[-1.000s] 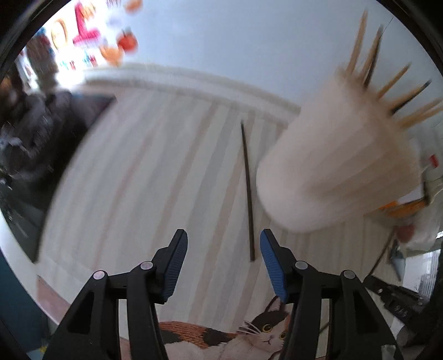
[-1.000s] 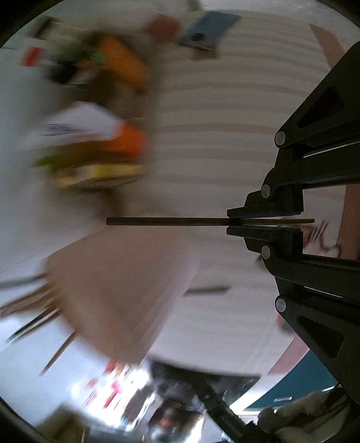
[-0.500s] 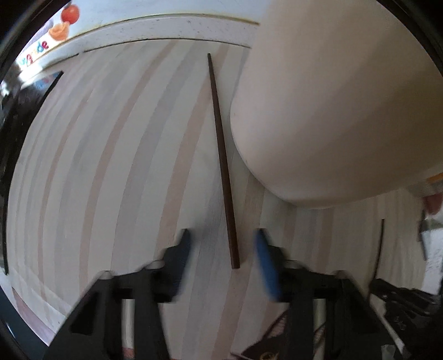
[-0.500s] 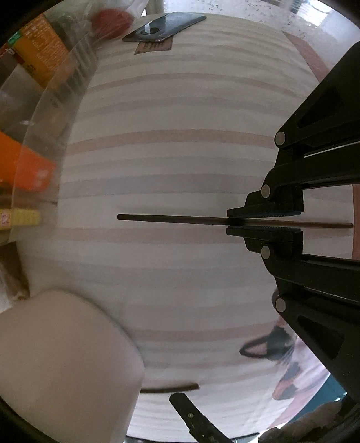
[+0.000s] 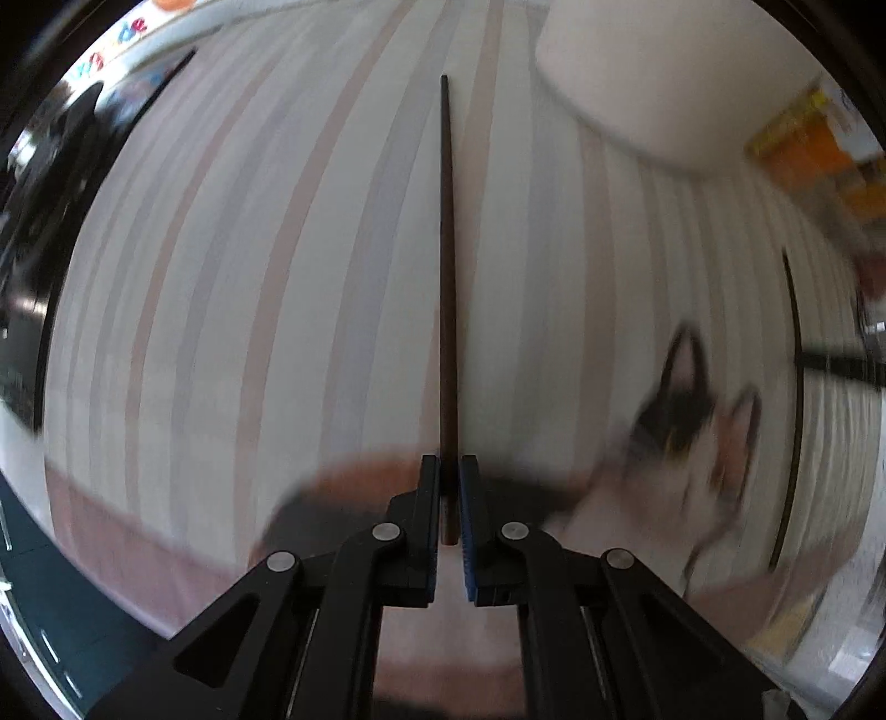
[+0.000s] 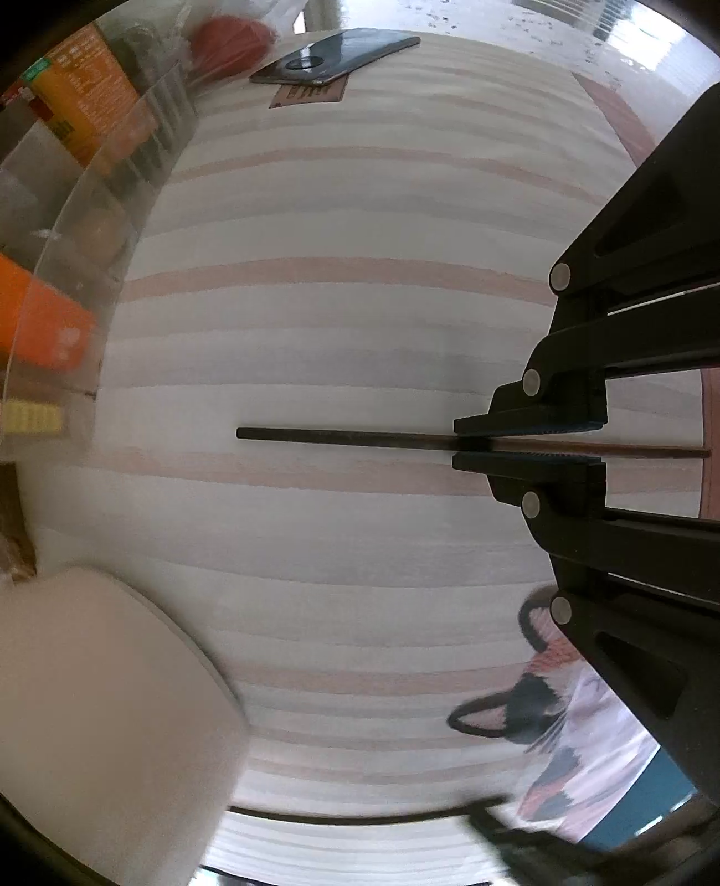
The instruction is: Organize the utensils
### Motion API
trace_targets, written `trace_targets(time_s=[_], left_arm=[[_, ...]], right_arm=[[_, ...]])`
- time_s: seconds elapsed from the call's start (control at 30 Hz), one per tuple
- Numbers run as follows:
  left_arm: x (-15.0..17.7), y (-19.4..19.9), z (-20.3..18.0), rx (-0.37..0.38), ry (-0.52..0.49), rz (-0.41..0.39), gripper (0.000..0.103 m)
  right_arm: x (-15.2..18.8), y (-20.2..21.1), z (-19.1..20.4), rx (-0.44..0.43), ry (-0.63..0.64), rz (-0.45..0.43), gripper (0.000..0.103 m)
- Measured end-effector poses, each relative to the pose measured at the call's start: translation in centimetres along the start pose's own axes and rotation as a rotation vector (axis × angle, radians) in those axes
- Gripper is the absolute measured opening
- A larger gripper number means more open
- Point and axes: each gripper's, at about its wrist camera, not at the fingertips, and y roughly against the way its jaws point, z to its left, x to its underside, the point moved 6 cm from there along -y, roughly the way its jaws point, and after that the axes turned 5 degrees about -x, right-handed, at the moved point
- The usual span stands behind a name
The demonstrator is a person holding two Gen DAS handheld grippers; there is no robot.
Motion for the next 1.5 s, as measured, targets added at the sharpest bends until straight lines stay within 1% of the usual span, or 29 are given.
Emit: trace_targets(time_s=[0.07,0.13,0.2,0.23,0.3,0.37,0.43,0.47,0.5,0.53,0.6,0.67,0.7,0.77,0.8,0.83,0.87,0.93,1.03,1.17,1.3,1.37,1.43,1.5], left_arm=[[0.7,0.0,0.6,0.012,0.019,0.013,0.004],[0.2,0.1,1.2,0.025,0.051,0.018,0.005],[-1.6,0.6,2.2,0.045,0.082,-0.001,0.007],[-2.9,0.9,2.8,0.047,0.095,-0.017,0.010],[-5.1,1.2,3.2,0.036,0.108,-0.048,0.019],[-7.2,1.1,3.4,0.015,0.109,-0.067,0.031],[-9.3,0.4,3.4,-0.024,0.093,-0.061,0.032],[-10.2,-0.2,3.3,-0.043,0.068,-0.049,0.032],[-10.7,-0.3,3.2,-0.078,0.045,-0.063,0.032],[-11.1,-0.3,3.0,-0.108,0.022,-0.075,0.032],[-11.2,-0.3,2.6,-0.115,-0.009,-0.087,0.029],[-10.8,-0.1,1.5,-0.068,-0.009,-0.087,0.007],[-10.7,-0.1,1.7,-0.078,-0.016,-0.087,0.004],[-10.4,0.2,2.0,-0.094,-0.027,-0.096,0.003],[-10.4,0.2,0.5,-0.090,-0.025,-0.095,0.003],[-9.0,0.2,-1.6,-0.087,-0.024,-0.097,0.003],[-8.1,0.9,-2.1,-0.083,-0.022,-0.106,0.003],[-7.1,2.6,-1.9,-0.072,-0.015,-0.144,0.003],[-5.6,5.6,-1.7,-0.050,0.001,-0.221,0.003],[-4.6,9.7,-0.9,-0.018,0.032,-0.296,0.003],[-5.1,14.2,0.1,-0.003,0.055,-0.402,0.003],[-5.9,16.6,-0.4,0.005,0.063,-0.459,0.003],[-6.6,19.5,-0.4,0.012,0.072,-0.538,0.003],[-7.8,22.8,-0.5,0.012,0.072,-0.621,0.003]], right_arm=[[0.5,0.0,0.3,0.003,0.010,-0.005,0.005],[0.9,-0.1,0.8,0.002,0.012,-0.003,0.005],[1.0,-0.1,0.9,-0.001,0.015,0.002,0.005],[0.8,-0.2,0.8,-0.002,0.016,0.004,0.005],[0.0,-0.2,0.4,-0.008,0.014,0.010,0.005],[-0.2,-0.2,0.1,-0.013,0.008,0.015,0.005],[-0.5,-0.2,-0.3,-0.014,0.006,0.019,0.005],[-0.8,-0.1,-0.4,-0.012,0.006,0.021,0.005],[-1.0,-0.1,-0.5,-0.012,0.006,0.022,0.005],[-1.3,-0.1,-0.6,-0.012,0.005,0.022,0.006],[-1.6,-0.2,-0.9,-0.014,-0.001,0.025,0.006],[-1.8,-0.1,-1.0,-0.013,-0.004,0.024,0.006],[-1.9,0.0,-1.0,-0.013,-0.005,0.023,0.006],[-1.8,0.0,-1.1,-0.013,-0.006,0.014,0.006],[-1.7,0.0,-1.1,-0.013,-0.003,0.009,0.006],[-1.4,0.0,-1.1,-0.020,-0.001,0.003,0.005],[-1.1,0.2,-1.1,-0.031,-0.002,-0.006,0.005],[-0.9,1.1,-0.9,-0.039,0.013,-0.037,0.005],[-0.4,3.2,-0.5,-0.051,0.052,-0.099,0.005],[0.4,6.1,-0.1,-0.085,0.077,-0.178,0.005],[1.0,9.5,-0.4,-0.139,0.073,-0.265,0.005],[1.1,11.7,-0.5,-0.158,0.076,-0.324,0.005],[1.1,14.0,-0.6,-0.166,0.085,-0.388,0.005],[0.9,16.8,-0.5,-0.153,0.108,-0.469,0.005]])
